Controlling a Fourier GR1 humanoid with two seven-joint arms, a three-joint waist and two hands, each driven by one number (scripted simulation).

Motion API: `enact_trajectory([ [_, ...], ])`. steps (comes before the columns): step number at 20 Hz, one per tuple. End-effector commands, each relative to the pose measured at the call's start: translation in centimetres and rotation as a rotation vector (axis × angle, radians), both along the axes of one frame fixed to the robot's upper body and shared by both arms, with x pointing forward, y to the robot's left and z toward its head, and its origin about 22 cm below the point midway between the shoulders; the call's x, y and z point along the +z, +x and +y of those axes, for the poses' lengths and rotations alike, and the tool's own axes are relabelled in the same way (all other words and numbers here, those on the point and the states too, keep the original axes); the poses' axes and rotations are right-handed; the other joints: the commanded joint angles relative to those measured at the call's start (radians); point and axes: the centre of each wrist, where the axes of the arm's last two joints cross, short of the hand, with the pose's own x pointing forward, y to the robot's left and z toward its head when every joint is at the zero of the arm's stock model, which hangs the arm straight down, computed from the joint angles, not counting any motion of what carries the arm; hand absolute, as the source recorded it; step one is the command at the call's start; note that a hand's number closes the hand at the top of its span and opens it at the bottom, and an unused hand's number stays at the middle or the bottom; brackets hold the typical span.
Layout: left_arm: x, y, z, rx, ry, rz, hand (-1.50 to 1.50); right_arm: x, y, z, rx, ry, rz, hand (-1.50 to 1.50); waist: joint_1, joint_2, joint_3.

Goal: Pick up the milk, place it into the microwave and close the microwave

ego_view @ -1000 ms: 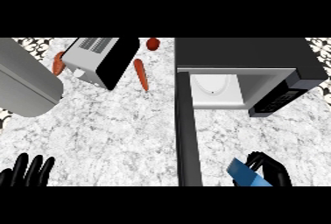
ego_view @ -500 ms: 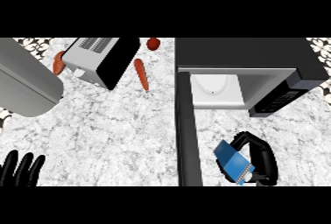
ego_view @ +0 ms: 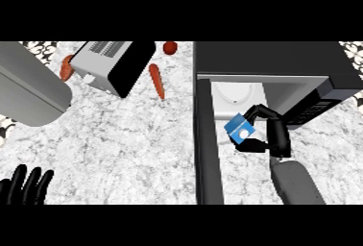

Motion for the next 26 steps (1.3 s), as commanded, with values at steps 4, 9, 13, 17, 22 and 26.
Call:
enact_trajectory([
  [4,-0.2,1.3,0.1,-0.018,-0.003,-0.016,-1.50,1.4,6.5,-1.4,-0.095,-0.104,0.032,1.50,0.017,0.011,0.002],
  [9,-0.3,0.7,1.3,-0.031,-0.011,-0.008,-1.50,2.4,8.8,-1.9,-0.185,-0.183,0.071,1.50,0.032,0.012,0.001],
  [13,-0.1,1.2,0.2,-0.049,-0.023,-0.017,-1.50,4.1,10.1,-4.5,-0.343,-0.192,0.021,1.50,0.042,0.023,0.003],
  [17,-0.5,0.9,1.0,-0.034,0.004,-0.012,-1.50,4.7,10.8,-3.9,-0.443,-0.323,-0.060,1.50,0.057,0.023,0.002],
  [22,-0.4,1.7,1.5,-0.009,0.057,0.001,-1.50,5.1,11.5,-3.4,-0.337,-0.486,-0.024,-1.50,0.066,0.031,0.003],
  [26,0.0,1.3,0.9,-0.038,0.055,0.012,-1.50,5.0,11.8,-2.5,-0.262,-0.510,0.014,-1.50,0.068,0.030,0.004],
])
